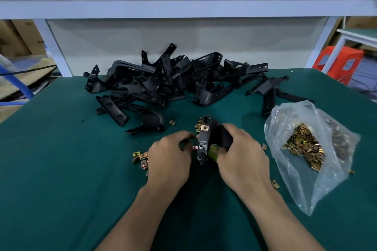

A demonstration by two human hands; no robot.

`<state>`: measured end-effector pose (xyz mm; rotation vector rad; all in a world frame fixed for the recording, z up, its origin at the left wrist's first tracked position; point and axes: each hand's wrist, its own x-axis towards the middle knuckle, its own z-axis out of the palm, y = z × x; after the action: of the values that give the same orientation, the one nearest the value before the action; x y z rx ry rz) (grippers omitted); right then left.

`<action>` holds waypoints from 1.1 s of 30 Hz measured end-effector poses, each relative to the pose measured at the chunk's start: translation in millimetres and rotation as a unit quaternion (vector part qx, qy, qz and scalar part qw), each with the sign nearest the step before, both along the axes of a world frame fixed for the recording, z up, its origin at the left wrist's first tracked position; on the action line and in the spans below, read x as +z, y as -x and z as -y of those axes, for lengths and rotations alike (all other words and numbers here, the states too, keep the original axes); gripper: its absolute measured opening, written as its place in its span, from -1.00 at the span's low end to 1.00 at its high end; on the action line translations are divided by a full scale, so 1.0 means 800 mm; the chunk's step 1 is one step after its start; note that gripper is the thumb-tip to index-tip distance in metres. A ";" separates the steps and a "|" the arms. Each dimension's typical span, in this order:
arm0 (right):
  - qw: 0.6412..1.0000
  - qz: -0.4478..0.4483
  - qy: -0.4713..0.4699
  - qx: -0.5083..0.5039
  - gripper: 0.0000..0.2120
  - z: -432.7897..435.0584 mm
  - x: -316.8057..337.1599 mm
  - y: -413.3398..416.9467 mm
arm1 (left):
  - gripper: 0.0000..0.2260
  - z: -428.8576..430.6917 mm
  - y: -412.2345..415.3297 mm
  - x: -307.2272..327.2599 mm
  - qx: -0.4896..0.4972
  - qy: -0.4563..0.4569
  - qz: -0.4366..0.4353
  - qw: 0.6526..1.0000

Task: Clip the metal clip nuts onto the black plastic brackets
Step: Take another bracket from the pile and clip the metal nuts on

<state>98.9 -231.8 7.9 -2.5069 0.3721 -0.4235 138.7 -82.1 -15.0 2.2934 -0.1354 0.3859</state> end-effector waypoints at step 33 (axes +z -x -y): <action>0.999 0.005 -0.036 0.004 -0.66 0.003 -0.001 0.001 | -0.68 -0.020 0.004 0.004 -0.081 0.028 -0.058 0.995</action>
<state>97.9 -234.1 7.1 -2.4347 0.3659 -0.4127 135.8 -66.4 -12.0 2.2251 -0.2472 0.1692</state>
